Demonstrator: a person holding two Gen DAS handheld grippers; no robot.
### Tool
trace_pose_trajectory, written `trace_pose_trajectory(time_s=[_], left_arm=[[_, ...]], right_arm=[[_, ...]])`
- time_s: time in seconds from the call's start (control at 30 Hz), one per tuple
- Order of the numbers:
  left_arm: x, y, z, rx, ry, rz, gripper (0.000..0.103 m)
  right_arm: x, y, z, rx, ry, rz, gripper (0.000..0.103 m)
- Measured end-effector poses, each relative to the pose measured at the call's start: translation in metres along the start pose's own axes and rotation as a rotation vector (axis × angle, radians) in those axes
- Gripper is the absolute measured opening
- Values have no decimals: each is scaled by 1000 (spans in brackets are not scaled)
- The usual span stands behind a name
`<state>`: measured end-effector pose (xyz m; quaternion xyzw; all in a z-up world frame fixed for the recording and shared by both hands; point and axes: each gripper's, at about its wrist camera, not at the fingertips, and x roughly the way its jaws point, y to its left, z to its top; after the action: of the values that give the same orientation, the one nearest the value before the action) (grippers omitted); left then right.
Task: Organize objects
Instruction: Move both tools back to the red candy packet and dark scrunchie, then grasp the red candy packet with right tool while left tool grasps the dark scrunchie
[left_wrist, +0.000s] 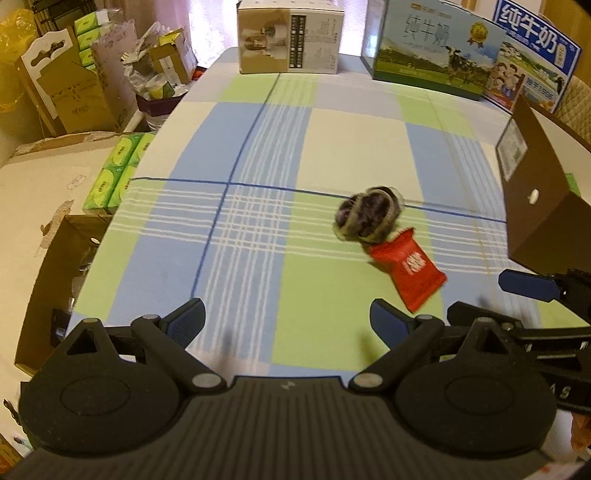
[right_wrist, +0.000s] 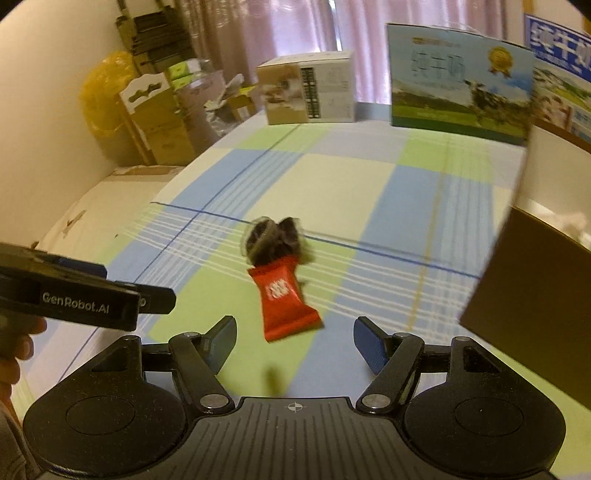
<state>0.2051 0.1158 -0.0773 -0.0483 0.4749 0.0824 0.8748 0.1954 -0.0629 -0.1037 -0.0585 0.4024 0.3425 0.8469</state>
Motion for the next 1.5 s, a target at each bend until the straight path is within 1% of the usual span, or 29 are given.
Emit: trace_pose_trajectory(time_s=[0.1,0.2,0.37,0.5,0.6,0.7,0.77,0.83,0.87,0.9,0.93,1.07,1.17,1.27,1.37,1.5], left_arm=[[3,7,2,-22,3,4,94],[7,9,3,-23,8,19,94],[14,12,5,-42,11,33,94],[22,15,8,-56,22,40,94],[25,15,11,-57,14,45,94],[27,15,12,-56,9,47,94],[30,15,13,-55,10,50,94],[31,13,13,-48,9,47,94],[31,13,14,-46,5,44,94],[31,12,14,-41,-1,37,94],[31,10,15,-34,-6,29,94],[33,3,19,-16,-20,-5,94],[37,-4,23,3,-33,-51,94],[42,-17,28,50,-50,-90,94],[49,-31,33,108,-72,-103,94],[65,-46,41,140,-79,-118,93]], right_arm=[[11,5,3,-32,-8,5,63],[23,9,6,-62,-7,10,60],[41,12,6,-97,-3,-6,58],[52,13,5,-119,5,-13,53],[59,14,5,-135,11,-24,49],[64,14,3,-144,16,-27,47],[66,13,2,-155,18,-30,45],[66,13,1,-164,23,-31,36],[66,12,1,-164,25,-29,34],[66,11,1,-160,27,-23,28],[65,10,1,-155,33,-29,26],[57,-1,9,-93,51,-68,26],[48,-14,15,-31,47,-120,26],[42,-28,21,40,53,-154,26],[39,-38,23,87,70,-168,26],[39,-45,22,105,93,-191,26]])
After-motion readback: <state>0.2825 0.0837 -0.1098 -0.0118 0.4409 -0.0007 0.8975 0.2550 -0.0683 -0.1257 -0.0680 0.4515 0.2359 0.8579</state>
